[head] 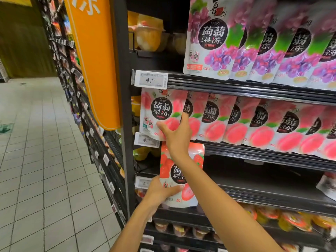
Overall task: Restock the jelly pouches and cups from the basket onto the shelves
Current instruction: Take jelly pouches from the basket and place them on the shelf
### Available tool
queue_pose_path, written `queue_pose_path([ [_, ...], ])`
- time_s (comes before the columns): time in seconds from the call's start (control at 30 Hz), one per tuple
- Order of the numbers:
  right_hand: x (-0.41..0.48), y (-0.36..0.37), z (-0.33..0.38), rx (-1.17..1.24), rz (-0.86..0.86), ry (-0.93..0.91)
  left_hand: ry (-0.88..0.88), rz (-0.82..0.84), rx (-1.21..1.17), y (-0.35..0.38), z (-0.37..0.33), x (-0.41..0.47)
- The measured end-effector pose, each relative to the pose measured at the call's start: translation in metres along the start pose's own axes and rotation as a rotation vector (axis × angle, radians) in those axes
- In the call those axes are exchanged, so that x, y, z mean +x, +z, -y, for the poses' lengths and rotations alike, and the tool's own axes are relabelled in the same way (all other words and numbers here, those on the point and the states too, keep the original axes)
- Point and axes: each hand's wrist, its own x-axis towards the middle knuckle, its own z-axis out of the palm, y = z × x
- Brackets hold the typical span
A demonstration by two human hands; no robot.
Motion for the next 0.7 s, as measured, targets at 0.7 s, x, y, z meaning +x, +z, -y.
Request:
queue_pose_path([
  [0.7, -0.002, -0.002, -0.014, -0.231, -0.036, -0.161, -0.012, -0.026, -0.012, 0.0, 0.003, 0.003],
])
